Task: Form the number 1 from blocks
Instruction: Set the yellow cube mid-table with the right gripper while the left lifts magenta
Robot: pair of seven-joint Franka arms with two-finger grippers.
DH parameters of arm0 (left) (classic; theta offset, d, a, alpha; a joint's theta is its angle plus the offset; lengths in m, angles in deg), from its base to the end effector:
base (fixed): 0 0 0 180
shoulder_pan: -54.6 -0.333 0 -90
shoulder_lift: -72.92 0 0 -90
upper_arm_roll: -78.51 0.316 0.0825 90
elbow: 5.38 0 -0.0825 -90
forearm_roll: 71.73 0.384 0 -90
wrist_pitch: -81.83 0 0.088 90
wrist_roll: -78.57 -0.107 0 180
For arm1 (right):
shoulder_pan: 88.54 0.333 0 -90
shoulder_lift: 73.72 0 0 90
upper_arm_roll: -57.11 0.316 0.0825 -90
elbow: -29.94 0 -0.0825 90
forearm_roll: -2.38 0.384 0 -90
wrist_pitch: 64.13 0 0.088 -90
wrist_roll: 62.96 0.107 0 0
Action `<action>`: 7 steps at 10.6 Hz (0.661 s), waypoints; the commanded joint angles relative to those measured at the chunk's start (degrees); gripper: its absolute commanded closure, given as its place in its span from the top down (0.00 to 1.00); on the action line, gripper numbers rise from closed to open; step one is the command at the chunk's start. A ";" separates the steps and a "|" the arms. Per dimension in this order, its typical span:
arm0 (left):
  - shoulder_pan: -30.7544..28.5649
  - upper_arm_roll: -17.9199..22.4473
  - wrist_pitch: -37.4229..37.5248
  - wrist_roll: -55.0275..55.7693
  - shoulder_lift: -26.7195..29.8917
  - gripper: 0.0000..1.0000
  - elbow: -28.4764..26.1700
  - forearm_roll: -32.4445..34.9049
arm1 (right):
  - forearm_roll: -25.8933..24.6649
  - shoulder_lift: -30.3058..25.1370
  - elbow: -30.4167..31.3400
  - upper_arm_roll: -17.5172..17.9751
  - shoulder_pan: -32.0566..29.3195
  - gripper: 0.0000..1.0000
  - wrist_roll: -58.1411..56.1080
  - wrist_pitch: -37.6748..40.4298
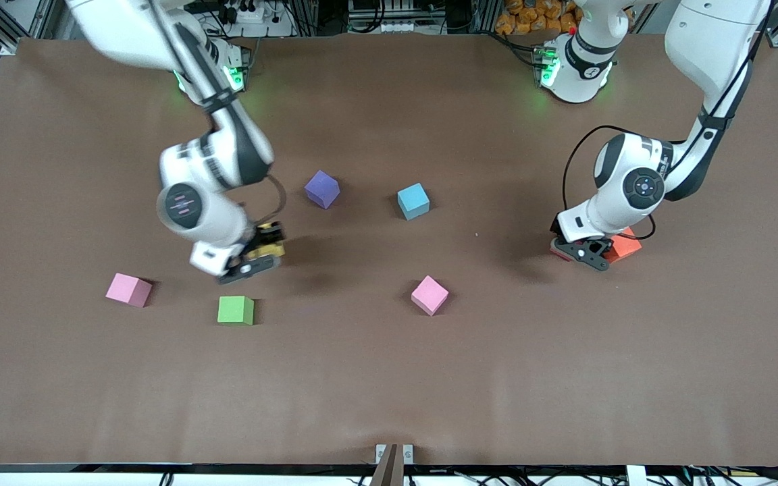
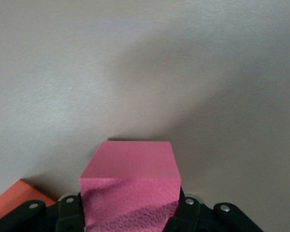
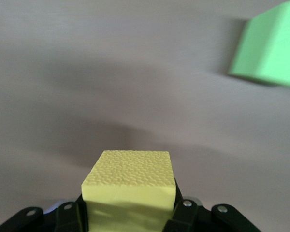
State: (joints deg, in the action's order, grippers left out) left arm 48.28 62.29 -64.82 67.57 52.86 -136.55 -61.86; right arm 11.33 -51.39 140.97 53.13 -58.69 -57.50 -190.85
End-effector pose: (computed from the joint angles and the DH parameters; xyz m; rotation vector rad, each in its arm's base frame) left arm 0.5150 -0.0969 0.1985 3.0364 -0.7729 -0.0933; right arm 0.5437 0.2712 0.2745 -3.0500 -0.3976 0.2073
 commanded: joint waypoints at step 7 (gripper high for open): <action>-2.12 -0.40 0.92 6.35 1.34 0.00 0.04 1.21 | 2.30 10.17 -8.08 -0.51 17.61 0.26 27.31 -8.19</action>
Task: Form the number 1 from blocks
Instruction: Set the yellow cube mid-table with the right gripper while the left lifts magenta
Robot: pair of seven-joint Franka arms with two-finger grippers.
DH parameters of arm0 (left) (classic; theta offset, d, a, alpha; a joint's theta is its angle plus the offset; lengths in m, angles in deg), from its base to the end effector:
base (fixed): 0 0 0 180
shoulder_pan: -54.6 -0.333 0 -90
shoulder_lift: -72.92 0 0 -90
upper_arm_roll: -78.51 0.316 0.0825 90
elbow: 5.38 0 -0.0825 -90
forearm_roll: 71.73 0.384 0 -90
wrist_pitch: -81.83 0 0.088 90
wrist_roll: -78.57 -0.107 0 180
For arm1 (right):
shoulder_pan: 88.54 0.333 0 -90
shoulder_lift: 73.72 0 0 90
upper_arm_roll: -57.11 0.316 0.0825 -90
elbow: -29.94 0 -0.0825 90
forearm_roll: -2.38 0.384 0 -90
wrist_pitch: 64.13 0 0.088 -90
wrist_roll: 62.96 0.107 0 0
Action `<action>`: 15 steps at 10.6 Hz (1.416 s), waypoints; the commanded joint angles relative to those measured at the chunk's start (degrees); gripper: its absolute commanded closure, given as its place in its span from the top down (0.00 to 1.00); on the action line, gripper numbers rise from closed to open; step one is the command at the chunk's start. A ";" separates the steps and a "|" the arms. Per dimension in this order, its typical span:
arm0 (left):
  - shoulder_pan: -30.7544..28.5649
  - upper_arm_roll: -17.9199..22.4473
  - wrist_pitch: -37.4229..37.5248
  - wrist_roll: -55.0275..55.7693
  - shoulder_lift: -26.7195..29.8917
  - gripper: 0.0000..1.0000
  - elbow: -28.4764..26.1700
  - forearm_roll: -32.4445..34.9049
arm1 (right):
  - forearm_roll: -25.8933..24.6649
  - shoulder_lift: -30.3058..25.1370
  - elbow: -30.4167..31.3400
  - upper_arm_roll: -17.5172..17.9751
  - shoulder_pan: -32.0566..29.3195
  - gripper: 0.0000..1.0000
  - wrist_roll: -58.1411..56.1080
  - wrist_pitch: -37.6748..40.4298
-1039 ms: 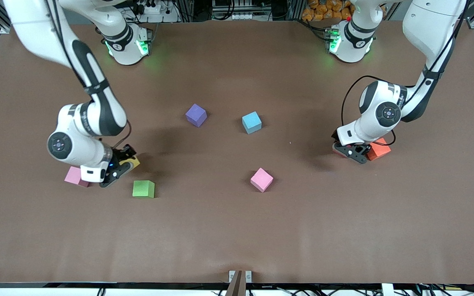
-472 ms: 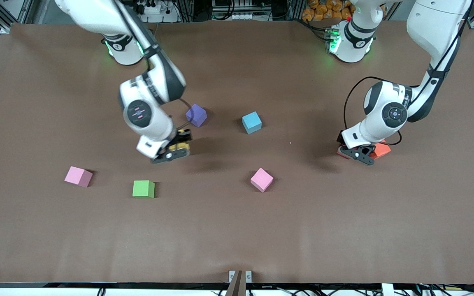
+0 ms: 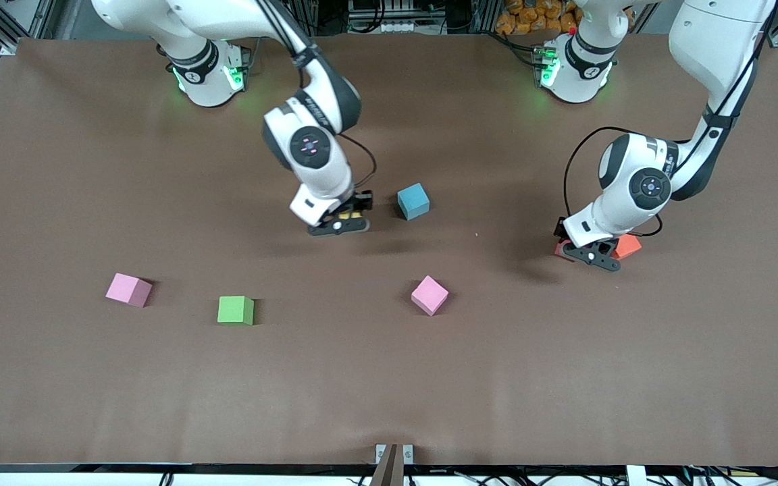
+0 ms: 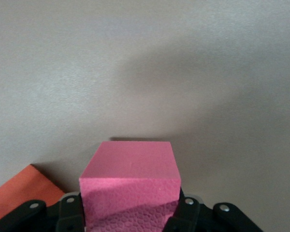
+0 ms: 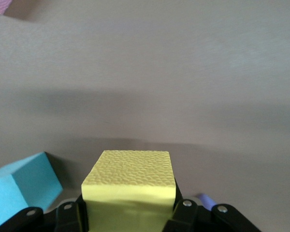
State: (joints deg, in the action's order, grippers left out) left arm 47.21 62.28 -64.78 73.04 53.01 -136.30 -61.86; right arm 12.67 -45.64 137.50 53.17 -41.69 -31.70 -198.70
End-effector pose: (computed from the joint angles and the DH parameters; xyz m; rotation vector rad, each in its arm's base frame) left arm 0.5187 -0.0874 0.2012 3.0792 -0.5987 -0.0842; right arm 0.4619 0.4361 0.2482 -3.0714 -0.1289 0.1071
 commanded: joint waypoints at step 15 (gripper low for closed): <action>-0.87 -21.18 11.59 43.34 8.22 0.00 1.00 0.24 | 0.69 -14.72 15.58 1.03 -10.68 1.00 -32.21 2.56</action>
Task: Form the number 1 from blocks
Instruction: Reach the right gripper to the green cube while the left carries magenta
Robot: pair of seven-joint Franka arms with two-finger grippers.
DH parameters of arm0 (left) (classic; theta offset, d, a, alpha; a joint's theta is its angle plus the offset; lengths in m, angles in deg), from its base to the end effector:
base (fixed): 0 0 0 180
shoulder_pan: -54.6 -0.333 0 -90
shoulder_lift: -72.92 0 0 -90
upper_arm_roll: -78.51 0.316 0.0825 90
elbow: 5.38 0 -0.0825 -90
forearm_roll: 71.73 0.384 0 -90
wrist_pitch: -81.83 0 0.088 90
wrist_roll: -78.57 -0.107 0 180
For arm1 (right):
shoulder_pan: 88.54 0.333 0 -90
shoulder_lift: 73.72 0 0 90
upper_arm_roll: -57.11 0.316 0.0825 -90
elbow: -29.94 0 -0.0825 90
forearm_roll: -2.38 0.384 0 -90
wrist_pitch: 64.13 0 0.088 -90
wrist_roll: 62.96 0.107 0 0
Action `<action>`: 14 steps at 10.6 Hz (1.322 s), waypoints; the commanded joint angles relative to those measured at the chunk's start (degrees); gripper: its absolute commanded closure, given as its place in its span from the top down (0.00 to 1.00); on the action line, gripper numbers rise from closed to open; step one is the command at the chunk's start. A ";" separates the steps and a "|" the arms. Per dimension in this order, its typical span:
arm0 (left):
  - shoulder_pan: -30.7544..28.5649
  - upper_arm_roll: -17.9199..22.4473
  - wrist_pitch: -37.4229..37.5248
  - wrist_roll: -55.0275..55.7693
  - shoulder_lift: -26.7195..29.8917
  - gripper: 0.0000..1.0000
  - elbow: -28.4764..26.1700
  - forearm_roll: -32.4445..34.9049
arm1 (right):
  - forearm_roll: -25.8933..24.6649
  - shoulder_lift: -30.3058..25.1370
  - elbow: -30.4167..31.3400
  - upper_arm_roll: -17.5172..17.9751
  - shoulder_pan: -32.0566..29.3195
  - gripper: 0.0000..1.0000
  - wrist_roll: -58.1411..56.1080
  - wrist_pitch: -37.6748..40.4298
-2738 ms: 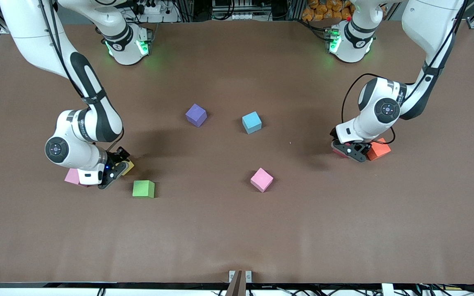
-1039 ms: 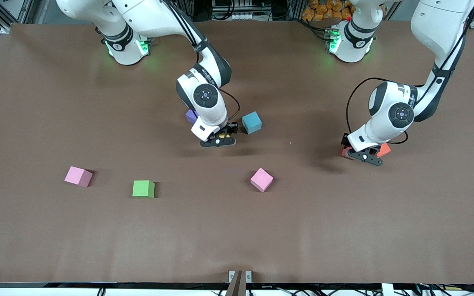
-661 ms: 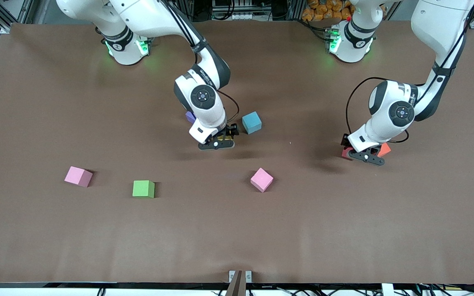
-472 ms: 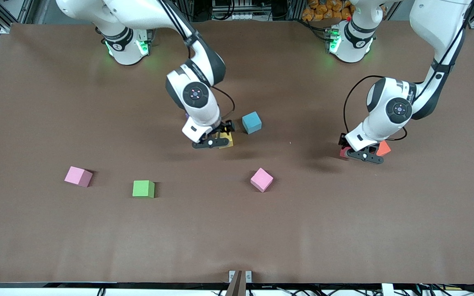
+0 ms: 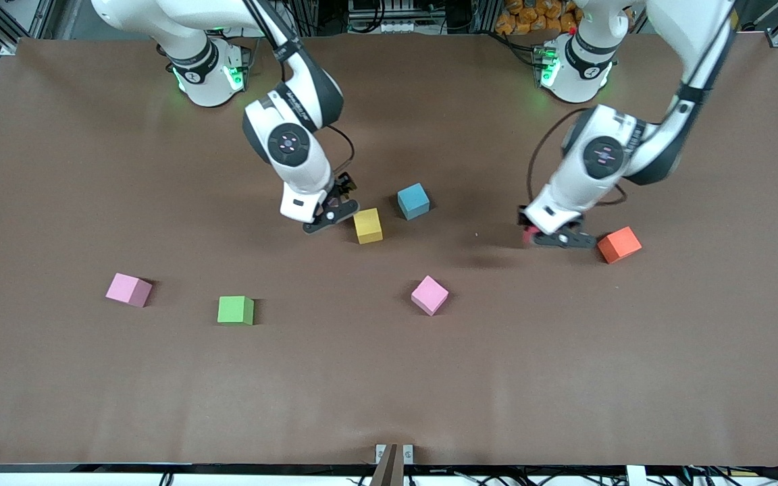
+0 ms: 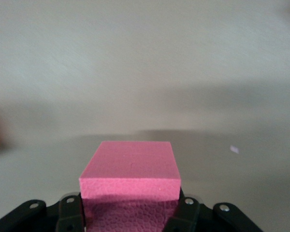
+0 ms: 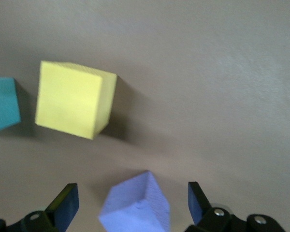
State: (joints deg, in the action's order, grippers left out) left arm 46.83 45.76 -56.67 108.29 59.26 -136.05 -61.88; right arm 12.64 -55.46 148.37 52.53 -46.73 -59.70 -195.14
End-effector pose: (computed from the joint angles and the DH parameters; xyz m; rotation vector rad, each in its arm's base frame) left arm 0.4757 -0.2234 0.2611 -3.1304 0.0635 0.0912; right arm 0.4574 0.3536 0.2699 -2.9863 -0.7173 0.1946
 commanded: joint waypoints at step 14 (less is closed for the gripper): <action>42.45 4.50 12.64 40.94 -25.80 0.00 34.59 6.07 | 0.82 17.59 -19.55 -5.88 -22.56 1.00 0.69 -10.05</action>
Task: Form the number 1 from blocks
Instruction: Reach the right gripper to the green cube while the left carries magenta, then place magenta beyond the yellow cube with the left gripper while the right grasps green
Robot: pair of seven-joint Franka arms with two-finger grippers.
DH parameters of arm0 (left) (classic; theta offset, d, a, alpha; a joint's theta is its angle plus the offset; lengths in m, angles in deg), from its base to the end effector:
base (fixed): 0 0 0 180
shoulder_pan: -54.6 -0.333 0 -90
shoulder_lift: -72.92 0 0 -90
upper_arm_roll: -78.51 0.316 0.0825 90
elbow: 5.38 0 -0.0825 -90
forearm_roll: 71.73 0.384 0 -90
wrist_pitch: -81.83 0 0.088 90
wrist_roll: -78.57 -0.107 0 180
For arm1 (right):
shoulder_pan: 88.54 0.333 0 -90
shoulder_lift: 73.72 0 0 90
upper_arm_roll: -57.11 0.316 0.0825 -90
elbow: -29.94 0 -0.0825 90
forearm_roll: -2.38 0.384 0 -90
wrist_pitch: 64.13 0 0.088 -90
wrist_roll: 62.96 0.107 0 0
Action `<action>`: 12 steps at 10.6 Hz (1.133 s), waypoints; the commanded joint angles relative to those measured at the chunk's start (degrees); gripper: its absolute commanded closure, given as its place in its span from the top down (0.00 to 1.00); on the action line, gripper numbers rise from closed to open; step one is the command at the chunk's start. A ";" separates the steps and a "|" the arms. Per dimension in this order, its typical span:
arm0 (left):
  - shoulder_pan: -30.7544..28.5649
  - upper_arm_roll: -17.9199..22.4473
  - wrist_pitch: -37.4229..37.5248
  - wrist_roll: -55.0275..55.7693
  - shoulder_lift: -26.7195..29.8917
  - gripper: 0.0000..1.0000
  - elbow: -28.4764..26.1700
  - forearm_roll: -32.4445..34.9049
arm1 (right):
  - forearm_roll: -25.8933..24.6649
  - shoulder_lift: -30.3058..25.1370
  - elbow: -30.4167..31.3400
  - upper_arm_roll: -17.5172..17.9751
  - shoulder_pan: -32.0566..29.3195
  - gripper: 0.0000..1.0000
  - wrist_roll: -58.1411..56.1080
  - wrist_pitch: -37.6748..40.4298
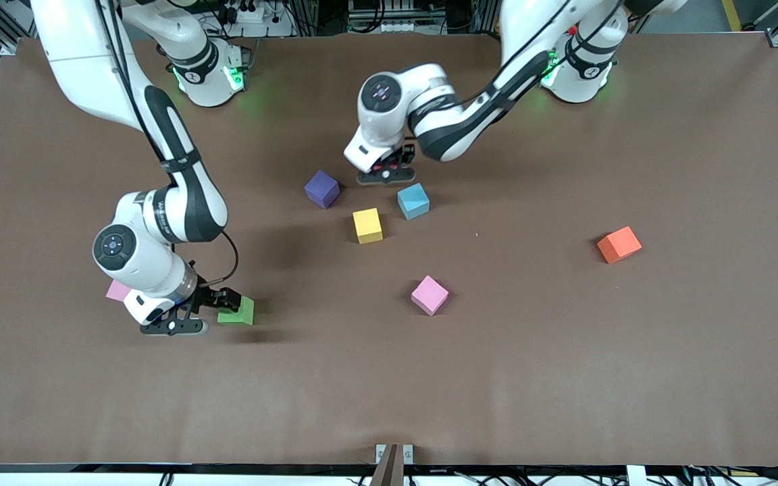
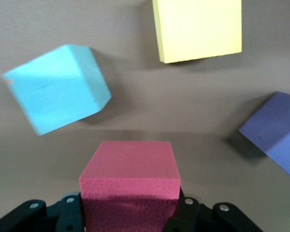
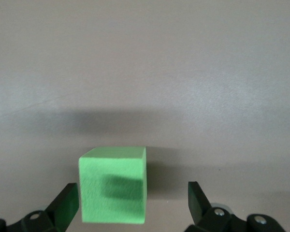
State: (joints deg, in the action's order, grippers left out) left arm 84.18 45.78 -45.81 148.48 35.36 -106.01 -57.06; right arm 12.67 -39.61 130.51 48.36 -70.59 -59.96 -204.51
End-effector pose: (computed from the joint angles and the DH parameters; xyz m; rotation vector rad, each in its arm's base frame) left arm 0.3389 -0.5592 0.2371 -3.1289 -0.0799 0.2475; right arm 0.6650 0.1178 0.2433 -3.0880 -0.0100 -0.1622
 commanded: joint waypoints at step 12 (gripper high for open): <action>10.76 11.64 1.69 -2.32 -9.28 0.00 14.32 1.77 | 2.54 4.04 -2.83 -2.05 3.67 1.00 0.96 -3.67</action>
State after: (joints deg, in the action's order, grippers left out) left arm 93.72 56.81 -45.48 146.95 27.21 -93.92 -56.74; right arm 14.55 -36.07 128.75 46.99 -67.36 -58.62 -208.15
